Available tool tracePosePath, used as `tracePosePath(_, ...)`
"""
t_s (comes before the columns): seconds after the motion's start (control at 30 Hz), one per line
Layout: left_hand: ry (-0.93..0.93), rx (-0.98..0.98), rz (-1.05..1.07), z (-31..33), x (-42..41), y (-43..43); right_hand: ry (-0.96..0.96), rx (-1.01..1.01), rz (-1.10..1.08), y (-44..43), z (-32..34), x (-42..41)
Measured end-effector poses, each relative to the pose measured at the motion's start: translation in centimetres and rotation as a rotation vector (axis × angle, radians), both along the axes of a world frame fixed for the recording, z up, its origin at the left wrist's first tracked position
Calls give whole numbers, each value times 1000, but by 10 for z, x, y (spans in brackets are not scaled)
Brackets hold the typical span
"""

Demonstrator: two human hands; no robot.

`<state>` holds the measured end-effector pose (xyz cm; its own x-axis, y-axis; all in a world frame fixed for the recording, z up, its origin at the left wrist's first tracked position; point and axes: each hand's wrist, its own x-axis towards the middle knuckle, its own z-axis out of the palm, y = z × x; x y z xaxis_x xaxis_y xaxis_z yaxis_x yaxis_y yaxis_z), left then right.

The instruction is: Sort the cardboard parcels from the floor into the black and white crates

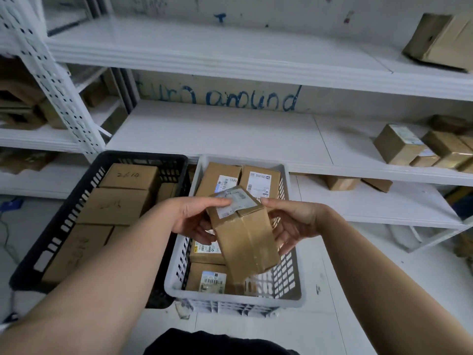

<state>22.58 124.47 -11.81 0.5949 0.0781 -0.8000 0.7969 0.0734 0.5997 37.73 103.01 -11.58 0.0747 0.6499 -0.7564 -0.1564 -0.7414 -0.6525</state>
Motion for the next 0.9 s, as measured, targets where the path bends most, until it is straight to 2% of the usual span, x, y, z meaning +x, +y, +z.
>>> tracePosePath(0.13, 83, 49, 38, -16, 3, -9, 35, -127, -36, 5, -15, -8)
tracePosePath(0.27, 123, 33, 92, -45, 12, -24, -32, -229, -171, -3, -34, -9)
tracePosePath(0.5, 173, 42, 47, -86, 31, -53, -63, -333, -274, -10, -58, -13)
tracePosePath(0.63, 219, 53, 40, -99, 37, -64, 34, -417, -320, -17, -75, -10)
tracePosePath(0.73, 195, 66, 26, -112, 43, -69, 70, -390, -368, -19, -79, -12)
tracePosePath(0.9, 178, 92, 25, -122, 53, -79, 0, -353, -433, -16, -93, -11)
